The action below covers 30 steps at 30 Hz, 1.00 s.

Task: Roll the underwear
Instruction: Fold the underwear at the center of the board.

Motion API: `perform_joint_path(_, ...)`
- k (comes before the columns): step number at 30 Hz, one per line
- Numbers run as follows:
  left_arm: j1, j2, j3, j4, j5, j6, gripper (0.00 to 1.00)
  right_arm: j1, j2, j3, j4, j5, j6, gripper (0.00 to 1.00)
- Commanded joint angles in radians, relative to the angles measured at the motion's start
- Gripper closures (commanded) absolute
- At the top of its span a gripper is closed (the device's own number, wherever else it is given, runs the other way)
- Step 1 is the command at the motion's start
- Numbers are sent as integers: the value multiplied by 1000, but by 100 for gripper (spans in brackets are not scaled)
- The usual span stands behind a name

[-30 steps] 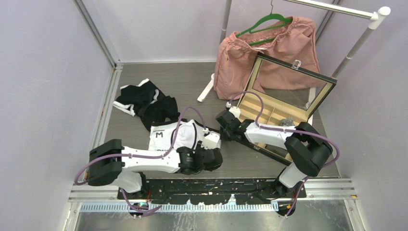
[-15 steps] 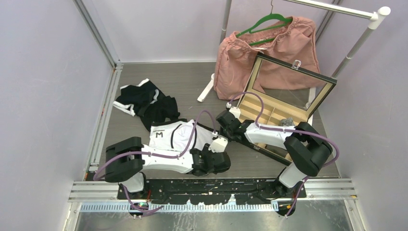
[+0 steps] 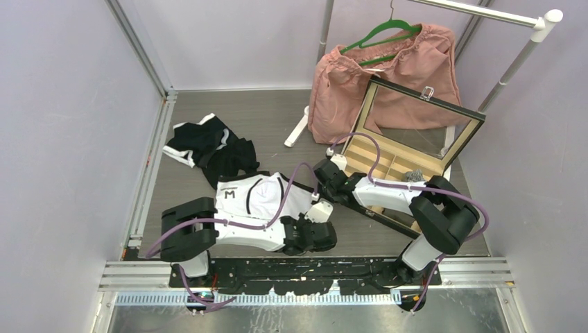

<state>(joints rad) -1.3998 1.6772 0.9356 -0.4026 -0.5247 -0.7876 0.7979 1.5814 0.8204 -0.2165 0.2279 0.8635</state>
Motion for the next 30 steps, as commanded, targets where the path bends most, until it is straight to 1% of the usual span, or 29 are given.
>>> perform_joint_path(1,-17,-24,41,-24,-41,3,91,-5,-55,-9,13,5,8,96)
perform_joint_path(3,-21,-48,41,-35,-42,6,99,-5,-80,-13,6,1,8,97)
perform_joint_path(4,-25,-60,42,-42,-41,8,99,-6,-93,-13,-4,1,7,98)
perform_joint_path(12,-69,-191,52,-126,-41,-3,99,-5,-251,-27,-42,-100,-31,99)
perform_joint_path(17,-73,-262,42,-112,-16,-4,99,-6,-343,-12,-130,-73,-39,99)
perform_joint_path(25,-73,-222,132,-80,30,40,99,-6,-472,26,-294,-26,-76,99)
perform_joint_path(30,-71,-256,111,-20,45,36,99,-6,-538,37,-338,-49,-94,99)
